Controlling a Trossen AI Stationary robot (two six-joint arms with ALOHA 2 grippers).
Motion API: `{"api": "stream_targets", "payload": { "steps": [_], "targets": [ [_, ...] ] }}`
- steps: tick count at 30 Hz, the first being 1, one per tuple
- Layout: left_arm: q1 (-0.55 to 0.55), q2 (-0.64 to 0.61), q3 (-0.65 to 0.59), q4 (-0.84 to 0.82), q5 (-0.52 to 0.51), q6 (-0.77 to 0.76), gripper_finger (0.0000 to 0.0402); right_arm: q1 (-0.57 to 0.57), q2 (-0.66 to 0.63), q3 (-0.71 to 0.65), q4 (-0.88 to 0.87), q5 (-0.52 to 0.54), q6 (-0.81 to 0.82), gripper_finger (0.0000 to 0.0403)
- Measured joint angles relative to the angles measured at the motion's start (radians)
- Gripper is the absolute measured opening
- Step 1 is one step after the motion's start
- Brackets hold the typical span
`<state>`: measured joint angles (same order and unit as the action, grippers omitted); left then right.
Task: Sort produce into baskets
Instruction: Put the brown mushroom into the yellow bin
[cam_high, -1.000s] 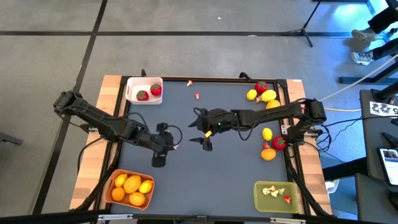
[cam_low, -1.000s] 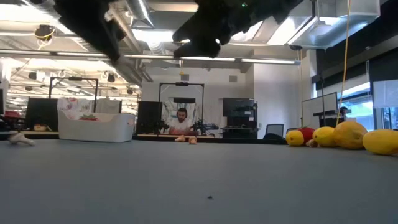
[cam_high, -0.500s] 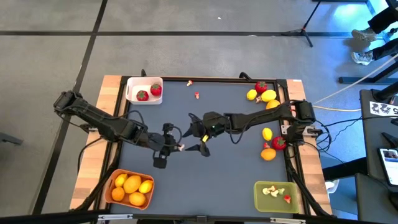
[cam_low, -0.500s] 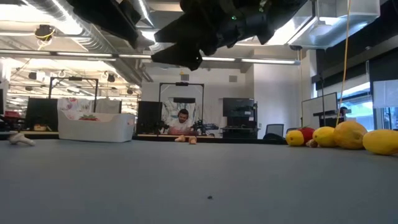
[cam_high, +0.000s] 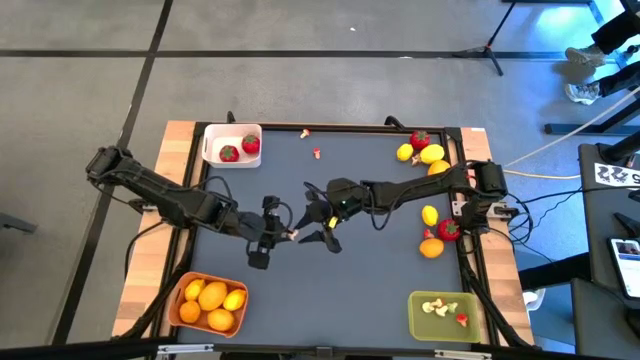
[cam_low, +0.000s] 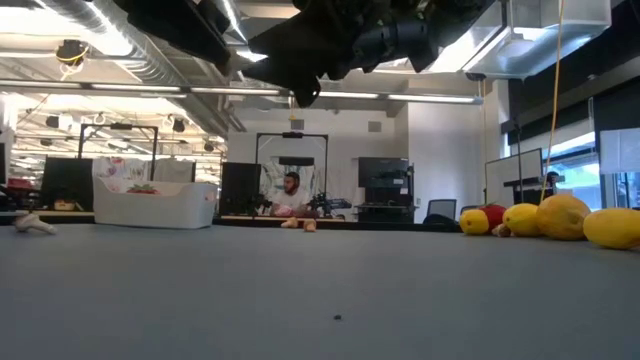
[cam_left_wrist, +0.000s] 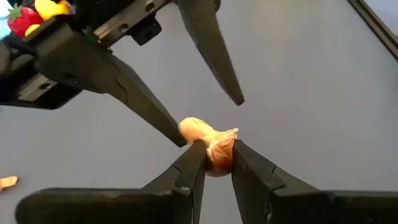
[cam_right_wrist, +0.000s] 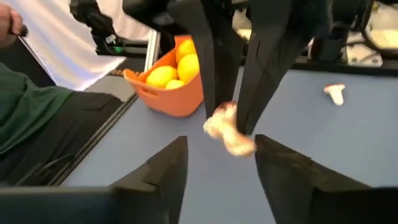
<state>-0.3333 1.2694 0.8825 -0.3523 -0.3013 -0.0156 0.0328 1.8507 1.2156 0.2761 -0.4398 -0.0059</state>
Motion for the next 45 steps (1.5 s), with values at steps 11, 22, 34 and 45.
{"api": "stream_targets", "payload": {
  "steps": [11, 22, 34, 45],
  "targets": [
    [0.006, 0.0, 0.0, -0.005, 0.004, -0.001, 0.0068, -0.001, 0.017, 0.0, 0.024, 0.009, 0.0, 0.0109],
    [0.005, 0.001, 0.0, -0.001, 0.005, -0.004, 0.0068, -0.001, 0.037, 0.002, 0.048, 0.002, -0.022, 0.0036],
    [0.013, 0.0, 0.0, 0.005, 0.008, -0.161, 0.0088, 0.0, 0.037, 0.0, 0.055, 0.009, -0.026, 0.0016],
    [0.008, 0.001, 0.0, -0.022, 0.006, -0.297, 0.0197, 0.001, -0.005, 0.0, -0.006, 0.045, -0.059, 0.0018]
  ]
}}
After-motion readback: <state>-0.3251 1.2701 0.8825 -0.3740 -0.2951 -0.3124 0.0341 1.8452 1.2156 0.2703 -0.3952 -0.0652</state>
